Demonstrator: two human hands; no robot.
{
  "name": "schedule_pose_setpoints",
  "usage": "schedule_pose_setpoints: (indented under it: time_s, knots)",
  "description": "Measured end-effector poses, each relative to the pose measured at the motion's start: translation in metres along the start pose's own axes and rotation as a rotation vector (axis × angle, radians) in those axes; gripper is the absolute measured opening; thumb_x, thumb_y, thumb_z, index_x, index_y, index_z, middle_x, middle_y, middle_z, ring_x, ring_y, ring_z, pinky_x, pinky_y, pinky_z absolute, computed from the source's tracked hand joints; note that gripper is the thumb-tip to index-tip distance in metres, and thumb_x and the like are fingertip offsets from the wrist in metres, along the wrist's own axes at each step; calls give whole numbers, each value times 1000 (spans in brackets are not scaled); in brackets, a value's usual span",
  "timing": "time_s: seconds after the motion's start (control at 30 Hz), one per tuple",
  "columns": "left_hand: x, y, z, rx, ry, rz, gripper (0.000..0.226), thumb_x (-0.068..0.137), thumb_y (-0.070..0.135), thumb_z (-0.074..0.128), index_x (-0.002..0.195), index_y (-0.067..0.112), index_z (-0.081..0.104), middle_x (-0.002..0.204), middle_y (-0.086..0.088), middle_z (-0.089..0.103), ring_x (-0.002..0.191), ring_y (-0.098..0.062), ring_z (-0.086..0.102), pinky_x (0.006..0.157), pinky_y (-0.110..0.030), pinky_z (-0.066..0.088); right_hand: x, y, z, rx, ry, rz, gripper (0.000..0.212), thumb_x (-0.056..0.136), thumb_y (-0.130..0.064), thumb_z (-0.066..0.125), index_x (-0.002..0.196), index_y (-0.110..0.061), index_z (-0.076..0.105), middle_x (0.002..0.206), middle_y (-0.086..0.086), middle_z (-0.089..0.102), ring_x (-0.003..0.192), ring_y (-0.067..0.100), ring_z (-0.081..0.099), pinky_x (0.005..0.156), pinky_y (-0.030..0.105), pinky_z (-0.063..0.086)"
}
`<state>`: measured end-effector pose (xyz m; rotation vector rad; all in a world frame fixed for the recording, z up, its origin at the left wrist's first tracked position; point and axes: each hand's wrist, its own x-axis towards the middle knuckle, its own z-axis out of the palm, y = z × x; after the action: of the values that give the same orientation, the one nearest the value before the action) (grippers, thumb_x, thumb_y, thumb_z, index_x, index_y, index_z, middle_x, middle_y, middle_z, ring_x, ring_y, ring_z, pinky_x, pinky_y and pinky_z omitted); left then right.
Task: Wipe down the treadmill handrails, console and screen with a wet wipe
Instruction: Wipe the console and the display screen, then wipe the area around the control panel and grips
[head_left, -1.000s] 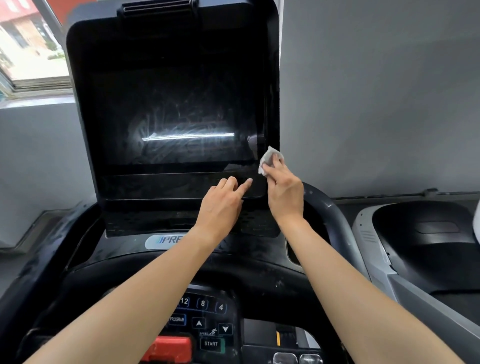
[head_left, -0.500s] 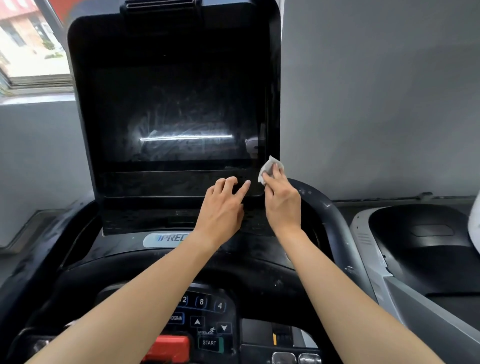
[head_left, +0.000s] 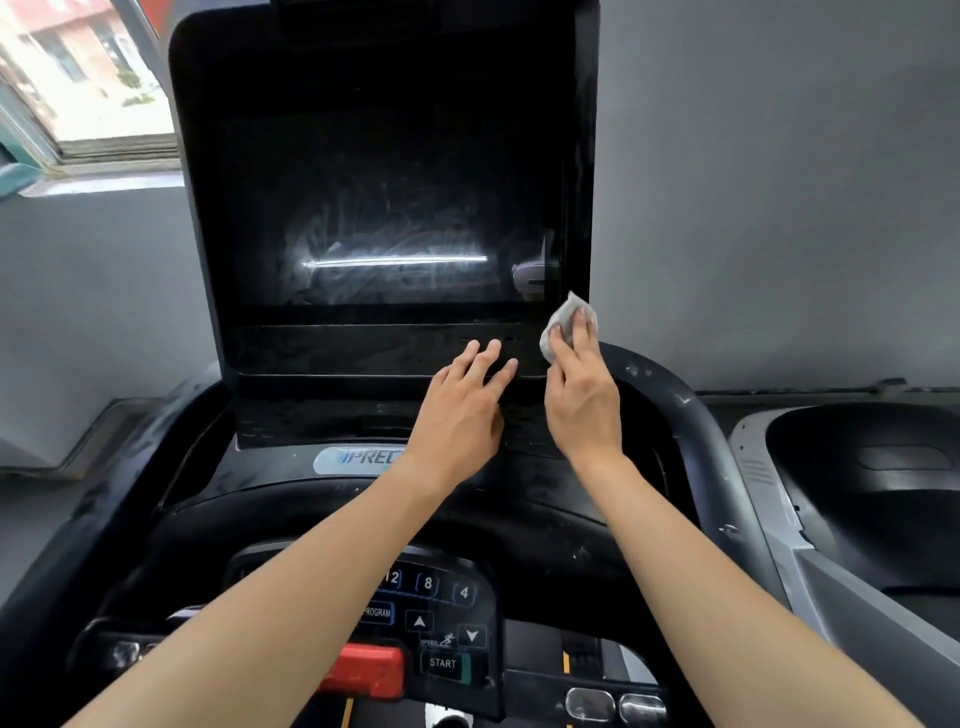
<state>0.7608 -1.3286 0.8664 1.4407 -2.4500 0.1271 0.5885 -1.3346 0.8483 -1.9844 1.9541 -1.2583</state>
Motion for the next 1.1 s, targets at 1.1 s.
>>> schedule_pose_setpoints:
  time_s: [1.1]
  knots:
    - [-7,12,8,-44,-47,-89,68,98,18,56,161,20,31,172,-5,14,159,-27,7,127,-47,23,-52,13,-5,124,76,24,30,98,2,61,127,0,69,128,10,68,121,20,63,111,22,43]
